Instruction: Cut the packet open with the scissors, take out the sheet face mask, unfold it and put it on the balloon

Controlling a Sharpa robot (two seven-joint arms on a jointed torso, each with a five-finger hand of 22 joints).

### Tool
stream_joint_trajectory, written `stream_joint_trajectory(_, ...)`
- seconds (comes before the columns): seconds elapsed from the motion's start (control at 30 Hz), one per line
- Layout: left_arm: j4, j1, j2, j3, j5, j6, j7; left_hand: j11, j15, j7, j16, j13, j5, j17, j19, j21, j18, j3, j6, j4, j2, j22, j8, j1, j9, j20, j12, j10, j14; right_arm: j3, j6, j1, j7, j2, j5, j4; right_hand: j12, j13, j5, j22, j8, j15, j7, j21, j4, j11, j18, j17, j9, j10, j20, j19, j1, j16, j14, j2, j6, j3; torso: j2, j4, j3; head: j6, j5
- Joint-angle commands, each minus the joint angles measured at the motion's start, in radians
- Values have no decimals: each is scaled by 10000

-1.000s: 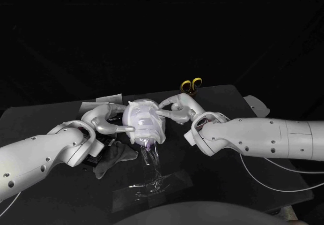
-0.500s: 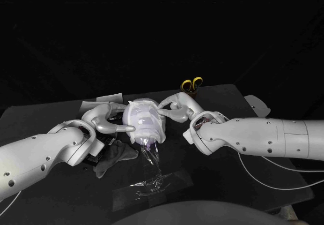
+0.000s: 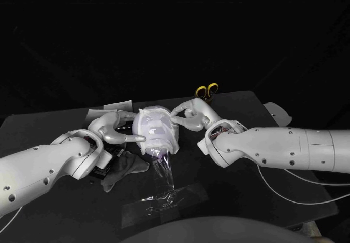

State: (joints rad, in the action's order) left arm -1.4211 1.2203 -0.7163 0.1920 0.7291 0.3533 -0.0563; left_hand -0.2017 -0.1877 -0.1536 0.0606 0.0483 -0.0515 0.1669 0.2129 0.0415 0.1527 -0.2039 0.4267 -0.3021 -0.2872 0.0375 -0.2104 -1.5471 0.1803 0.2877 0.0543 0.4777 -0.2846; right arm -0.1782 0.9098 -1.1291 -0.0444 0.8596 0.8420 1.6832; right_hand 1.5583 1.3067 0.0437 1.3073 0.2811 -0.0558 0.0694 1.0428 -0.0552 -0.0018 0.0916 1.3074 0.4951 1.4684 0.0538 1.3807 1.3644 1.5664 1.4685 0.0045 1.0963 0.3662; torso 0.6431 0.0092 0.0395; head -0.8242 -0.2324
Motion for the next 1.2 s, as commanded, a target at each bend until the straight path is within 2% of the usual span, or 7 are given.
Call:
stream_joint_trajectory(0.03, -18, -1, 21, -2, -17, -84, 10, -13, -14, -879, -46, 3, -53, -10, 57, 54, 135, 28, -13, -6, -5, 9, 11, -56, 8, 15, -49, -11, -56, 12, 110, 10, -220, 24, -135, 13, 40, 2588, 48, 1045, 48, -82, -36, 25, -6, -63, 49, 2634, 238, 991, -67, 18, -156, 44, 1023, 26, 57, 89, -2, 0, 2, 7, 0)
stream_joint_trajectory(0.43, -22, -1, 19, -2, -17, -79, 12, -13, -14, -879, -46, 3, -53, -10, 57, 54, 135, 28, -13, -6, -5, 9, 11, -56, 8, 15, -49, -11, -56, 82, -149, -51, -149, -28, -374, -334, 57, 2599, 48, 1057, 165, -101, -54, 5, -87, -81, 51, 2634, 381, 998, -90, 6, -323, 44, 1023, -30, 12, 337, 6, 6, 1, 21, 2)
stream_joint_trajectory(0.83, -22, -1, 30, -2, -17, -80, 21, -13, -14, -879, -46, 3, -53, -10, 57, 54, 135, 28, -13, -6, -5, 9, 11, -56, 8, 15, -49, -11, -56, 100, -546, -118, 69, -240, -369, -771, 66, 2605, 48, 1058, 209, -103, -57, -19, -123, -84, 54, 2634, 438, 1001, -95, -6, -385, 44, 1023, -53, -14, 438, 0, 3, 7, 16, 24)
stream_joint_trajectory(1.2, -19, -1, 34, -2, -17, -76, 28, -11, -17, -877, -55, 4, -53, -25, 50, 53, 134, 22, -12, -6, -10, 7, 13, -52, 9, 15, -48, -12, -48, 117, -668, -179, -11, -362, -359, -1018, -90, 2509, 48, 1026, 259, -106, -56, -157, -158, -83, 77, 2634, 519, 940, -97, -63, -511, 44, 1023, -119, -79, 555, 1, -1, 1, 24, 31)
